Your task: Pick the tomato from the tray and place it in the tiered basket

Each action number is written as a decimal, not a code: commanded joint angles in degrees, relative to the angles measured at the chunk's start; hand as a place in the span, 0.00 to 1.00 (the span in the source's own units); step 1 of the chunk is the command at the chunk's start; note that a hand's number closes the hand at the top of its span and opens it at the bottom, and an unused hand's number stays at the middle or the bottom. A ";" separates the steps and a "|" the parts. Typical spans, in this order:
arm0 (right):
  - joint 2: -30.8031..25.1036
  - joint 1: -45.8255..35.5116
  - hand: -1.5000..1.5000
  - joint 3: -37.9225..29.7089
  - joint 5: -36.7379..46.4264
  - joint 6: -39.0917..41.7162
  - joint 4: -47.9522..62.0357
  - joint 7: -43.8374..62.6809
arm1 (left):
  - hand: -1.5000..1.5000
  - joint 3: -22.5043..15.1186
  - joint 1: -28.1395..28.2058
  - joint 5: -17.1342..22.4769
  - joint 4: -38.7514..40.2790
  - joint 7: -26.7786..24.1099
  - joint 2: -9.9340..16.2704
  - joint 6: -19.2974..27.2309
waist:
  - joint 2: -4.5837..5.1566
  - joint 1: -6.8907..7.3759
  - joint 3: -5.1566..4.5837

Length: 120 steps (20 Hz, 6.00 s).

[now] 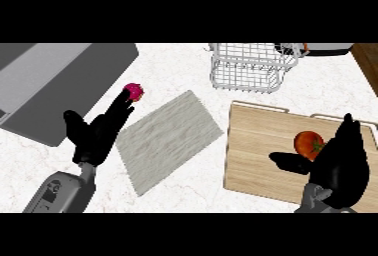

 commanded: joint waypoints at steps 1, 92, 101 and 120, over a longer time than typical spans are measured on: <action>0.00 1.31 0.00 1.85 1.71 -3.53 3.68 11.97 | 0.50 1.97 2.37 1.58 -3.28 1.86 2.96 -2.28 | -0.13 0.15 0.06; -21.00 -46.11 1.00 -14.05 -30.39 31.83 1.49 -8.86 | 0.50 12.29 2.94 -9.56 1.62 0.26 -6.85 -12.30 | 0.05 0.19 -0.09; -18.33 -55.06 1.00 -17.33 -24.28 16.63 28.04 -19.46 | 0.50 9.81 1.71 -11.16 -3.72 5.41 -10.86 -8.30 | 0.21 0.81 0.03; -9.82 -66.28 1.00 -29.63 -32.10 -15.12 66.95 -42.72 | 0.50 10.10 1.52 -12.45 -1.08 3.46 -11.43 -10.04 | 0.92 2.06 0.11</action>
